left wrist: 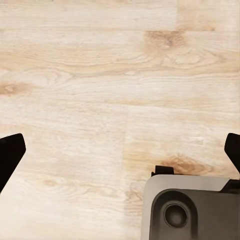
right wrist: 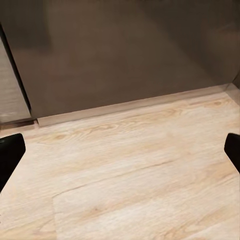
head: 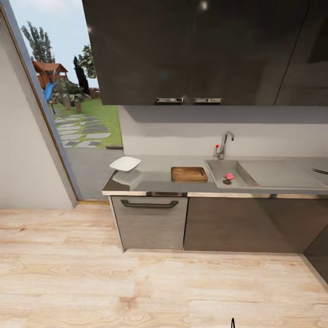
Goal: In the kitchen, take the Vidalia onion out of the sink, dice it on the chopping board with the paring knife, put the diced onion into the bowl on the countertop, then place both the paring knife and the chopping board into the sink.
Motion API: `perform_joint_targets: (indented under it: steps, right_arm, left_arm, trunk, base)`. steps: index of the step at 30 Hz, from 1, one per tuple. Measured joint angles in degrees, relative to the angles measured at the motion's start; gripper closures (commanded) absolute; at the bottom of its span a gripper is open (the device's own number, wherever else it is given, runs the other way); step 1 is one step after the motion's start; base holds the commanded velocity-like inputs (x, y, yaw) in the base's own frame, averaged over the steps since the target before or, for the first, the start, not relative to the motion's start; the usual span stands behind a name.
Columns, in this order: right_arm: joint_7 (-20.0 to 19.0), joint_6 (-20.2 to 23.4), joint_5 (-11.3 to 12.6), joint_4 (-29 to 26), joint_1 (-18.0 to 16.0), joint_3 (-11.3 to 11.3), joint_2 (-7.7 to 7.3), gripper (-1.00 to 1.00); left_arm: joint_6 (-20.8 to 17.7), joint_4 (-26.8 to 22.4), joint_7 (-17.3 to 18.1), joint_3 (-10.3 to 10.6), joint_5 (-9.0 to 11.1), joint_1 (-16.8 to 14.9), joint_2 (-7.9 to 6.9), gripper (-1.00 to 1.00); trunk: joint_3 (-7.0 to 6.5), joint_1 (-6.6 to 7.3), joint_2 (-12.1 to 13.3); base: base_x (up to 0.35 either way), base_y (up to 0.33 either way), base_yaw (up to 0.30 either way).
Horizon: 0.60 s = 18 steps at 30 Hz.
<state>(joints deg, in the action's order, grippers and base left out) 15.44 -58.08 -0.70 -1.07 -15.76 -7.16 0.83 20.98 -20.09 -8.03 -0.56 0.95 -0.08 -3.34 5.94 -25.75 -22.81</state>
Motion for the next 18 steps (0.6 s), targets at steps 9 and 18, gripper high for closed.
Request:
perform_joint_targets:
  steps: [9,18]
  right_arm:
    - [0.0,0.0,0.0,0.0,-0.01,-0.01,-0.02,-1.0]
    - [0.0,0.04,0.01,0.0,-0.02,-0.03,-0.03,-1.0]
  left_arm:
    - [0.0,0.0,0.0,-0.02,0.01,0.0,0.0,-1.0]
    - [0.0,0.0,0.02,0.04,0.0,0.0,0.0,-1.0]
  trunk:
    - [-0.76,0.0,0.0]
    - [-0.9,0.0,0.01]
  base:
    - [0.0,0.0,0.0]
    - [0.0,-0.003,0.0]
